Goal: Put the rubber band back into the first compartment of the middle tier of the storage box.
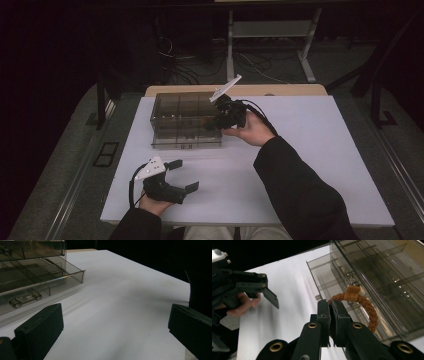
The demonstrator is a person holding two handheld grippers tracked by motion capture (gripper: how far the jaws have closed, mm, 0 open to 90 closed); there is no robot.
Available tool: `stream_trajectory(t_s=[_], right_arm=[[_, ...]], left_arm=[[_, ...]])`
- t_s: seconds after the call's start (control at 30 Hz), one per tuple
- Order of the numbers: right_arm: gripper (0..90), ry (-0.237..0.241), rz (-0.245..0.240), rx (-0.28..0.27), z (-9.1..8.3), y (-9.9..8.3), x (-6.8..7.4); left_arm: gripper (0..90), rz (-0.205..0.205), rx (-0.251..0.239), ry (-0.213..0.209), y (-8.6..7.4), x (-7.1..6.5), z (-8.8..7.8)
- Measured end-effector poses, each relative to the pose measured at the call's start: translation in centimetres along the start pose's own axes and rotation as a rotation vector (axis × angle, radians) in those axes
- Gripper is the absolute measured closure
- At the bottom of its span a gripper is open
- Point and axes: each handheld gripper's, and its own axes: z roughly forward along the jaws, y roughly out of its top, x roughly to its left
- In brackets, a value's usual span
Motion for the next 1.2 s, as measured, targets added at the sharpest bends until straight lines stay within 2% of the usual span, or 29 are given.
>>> stream_trajectory(t_s=[0.6, 1.2], right_arm=[[84.6, 0.044, -0.033, 0.019, 4.0, 2.8, 0.2], [84.6, 0.084, -0.04, 0.021, 7.2, 3.8, 0.2]], left_arm=[[0.0, -0.005, -0.005, -0.007, 0.0, 0.0, -0.1], [0.0, -0.01, -0.006, -0.006, 0.0, 0.1, -0.1]])
